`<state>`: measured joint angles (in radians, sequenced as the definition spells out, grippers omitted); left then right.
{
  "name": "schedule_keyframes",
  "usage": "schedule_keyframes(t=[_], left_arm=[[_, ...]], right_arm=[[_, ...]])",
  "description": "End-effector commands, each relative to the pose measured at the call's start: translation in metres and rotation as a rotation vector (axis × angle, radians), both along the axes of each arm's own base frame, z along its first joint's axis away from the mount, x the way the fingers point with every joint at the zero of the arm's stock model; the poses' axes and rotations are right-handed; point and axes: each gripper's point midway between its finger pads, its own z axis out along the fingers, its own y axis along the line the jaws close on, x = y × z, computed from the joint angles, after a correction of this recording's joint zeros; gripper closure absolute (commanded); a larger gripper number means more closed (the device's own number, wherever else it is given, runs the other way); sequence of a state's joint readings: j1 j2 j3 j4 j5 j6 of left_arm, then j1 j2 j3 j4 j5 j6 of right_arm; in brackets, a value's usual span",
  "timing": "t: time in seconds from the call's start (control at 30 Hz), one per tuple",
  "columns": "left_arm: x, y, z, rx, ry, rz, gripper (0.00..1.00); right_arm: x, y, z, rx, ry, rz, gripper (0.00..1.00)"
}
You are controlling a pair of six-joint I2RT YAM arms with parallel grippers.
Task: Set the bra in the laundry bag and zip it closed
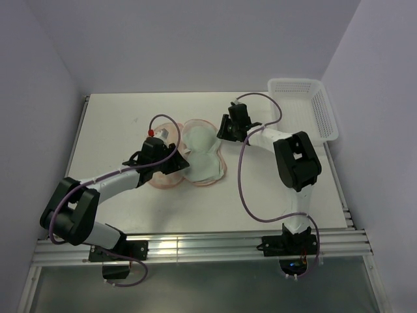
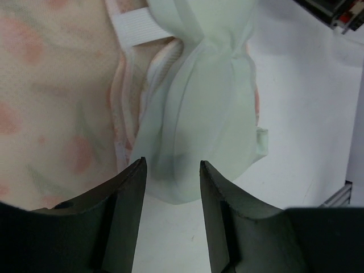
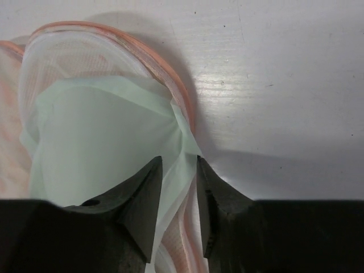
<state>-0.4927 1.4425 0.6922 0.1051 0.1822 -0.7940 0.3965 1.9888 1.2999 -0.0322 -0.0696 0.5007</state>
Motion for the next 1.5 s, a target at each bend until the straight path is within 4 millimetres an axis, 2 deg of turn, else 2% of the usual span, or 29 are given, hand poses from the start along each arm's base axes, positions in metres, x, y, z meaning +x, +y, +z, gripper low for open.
schedule_keyframes(t=[0.0,0.1,0.2,0.3,0.37,0.47,0.5,0.53,0.57,0.67,0.77,0.93,1.1,1.23,1.33,1.37,1.47], left_arm=[[0.001,0.009,0.0,0.08,-0.026,0.011,0.52],[-0.001,0.013,0.0,0.116,-0.033,0.016,0.5],[-0.003,0.01,-0.004,0.112,-0.019,0.003,0.49],[-0.003,0.002,-0.006,0.079,-0.013,-0.019,0.51],[-0.001,0.0,-0.005,0.069,-0.018,-0.019,0.52],[0.0,-0.003,-0.001,0.045,-0.033,-0.021,0.56],[0.0,-0.004,0.0,0.04,-0.036,-0.021,0.63],[0.0,-0.004,0.0,0.038,-0.035,-0.023,0.66],[-0.001,-0.006,0.0,0.032,-0.032,-0.031,0.67],[-0.003,-0.008,-0.004,0.023,-0.02,-0.042,0.81],[-0.005,-0.006,-0.008,0.025,-0.015,-0.033,1.0],[-0.001,0.0,-0.005,0.044,-0.032,-0.003,1.0],[-0.001,0.004,-0.002,0.051,-0.042,0.017,1.0],[0.001,0.008,0.0,0.06,-0.053,0.044,1.0],[0.008,0.015,0.009,0.071,-0.087,0.092,0.93],[0.01,0.015,0.013,0.067,-0.099,0.1,0.84],[0.018,0.013,0.034,0.038,-0.141,0.117,0.69]], right_arm=[[0.013,0.0,0.006,-0.016,-0.027,-0.014,0.59],[0.013,-0.003,0.006,-0.024,-0.034,-0.019,0.54],[0.015,-0.003,0.004,-0.032,-0.033,-0.019,0.54],[0.014,0.0,-0.001,-0.025,-0.014,-0.013,0.63],[0.013,0.001,-0.001,-0.017,-0.018,-0.009,0.8],[0.014,0.004,0.002,-0.013,-0.024,-0.005,0.92],[0.014,0.004,0.004,-0.015,-0.029,-0.004,0.96],[0.014,0.006,0.005,-0.012,-0.034,0.003,1.0],[0.014,0.008,0.009,-0.006,-0.045,0.007,1.0],[0.015,0.017,0.022,0.036,-0.087,0.031,1.0],[0.016,0.027,0.035,0.095,-0.12,0.056,1.0],[0.019,0.041,0.041,0.152,-0.126,0.091,1.0],[0.025,0.039,0.018,0.12,-0.066,0.065,1.0],[0.017,0.037,-0.004,0.108,-0.013,0.056,1.0],[0.013,0.034,-0.012,0.094,0.003,0.047,1.0],[0.012,0.033,-0.013,0.09,0.006,0.041,1.0],[0.011,0.031,-0.01,0.094,-0.007,0.036,0.96]])
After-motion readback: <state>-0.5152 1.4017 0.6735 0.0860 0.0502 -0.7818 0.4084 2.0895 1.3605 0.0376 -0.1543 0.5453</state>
